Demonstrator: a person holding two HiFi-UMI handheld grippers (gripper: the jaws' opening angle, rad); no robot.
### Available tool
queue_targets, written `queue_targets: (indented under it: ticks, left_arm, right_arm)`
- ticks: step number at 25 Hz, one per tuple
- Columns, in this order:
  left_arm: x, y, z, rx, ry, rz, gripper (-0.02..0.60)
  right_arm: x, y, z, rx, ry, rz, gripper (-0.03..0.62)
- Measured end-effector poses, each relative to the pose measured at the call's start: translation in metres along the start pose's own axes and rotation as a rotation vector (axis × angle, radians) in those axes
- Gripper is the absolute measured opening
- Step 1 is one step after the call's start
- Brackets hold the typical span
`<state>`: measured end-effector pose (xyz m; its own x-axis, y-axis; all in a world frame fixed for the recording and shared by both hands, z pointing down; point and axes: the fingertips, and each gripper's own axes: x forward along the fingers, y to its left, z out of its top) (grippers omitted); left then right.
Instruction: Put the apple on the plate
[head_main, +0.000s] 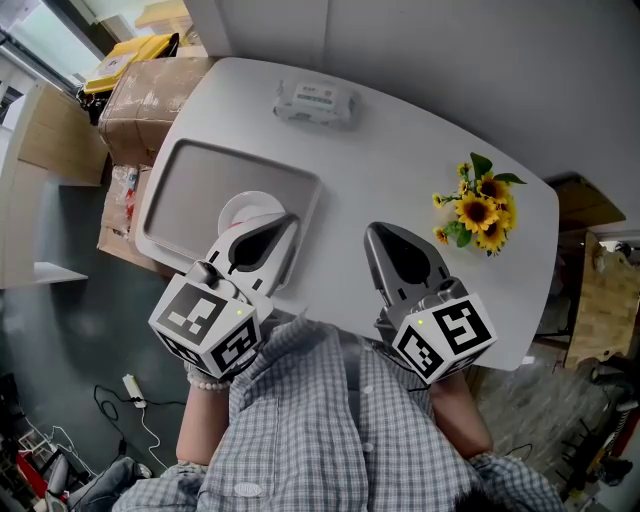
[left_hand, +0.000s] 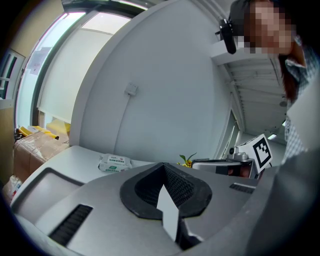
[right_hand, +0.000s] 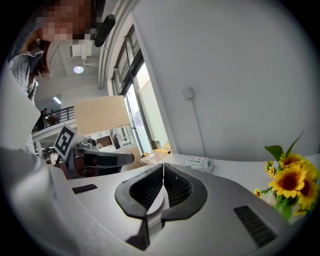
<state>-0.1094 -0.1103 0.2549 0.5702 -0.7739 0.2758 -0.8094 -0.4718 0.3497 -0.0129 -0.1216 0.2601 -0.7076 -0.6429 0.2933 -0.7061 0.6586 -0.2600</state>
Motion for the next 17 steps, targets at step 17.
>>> queue_targets:
  ticks: [17]
  left_arm:
    - [-0.005, 0.015, 0.001, -0.055, -0.025, 0.032, 0.008]
  right_arm:
    - [0.011, 0.007, -0.010, 0.017, 0.037, 0.044, 0.023]
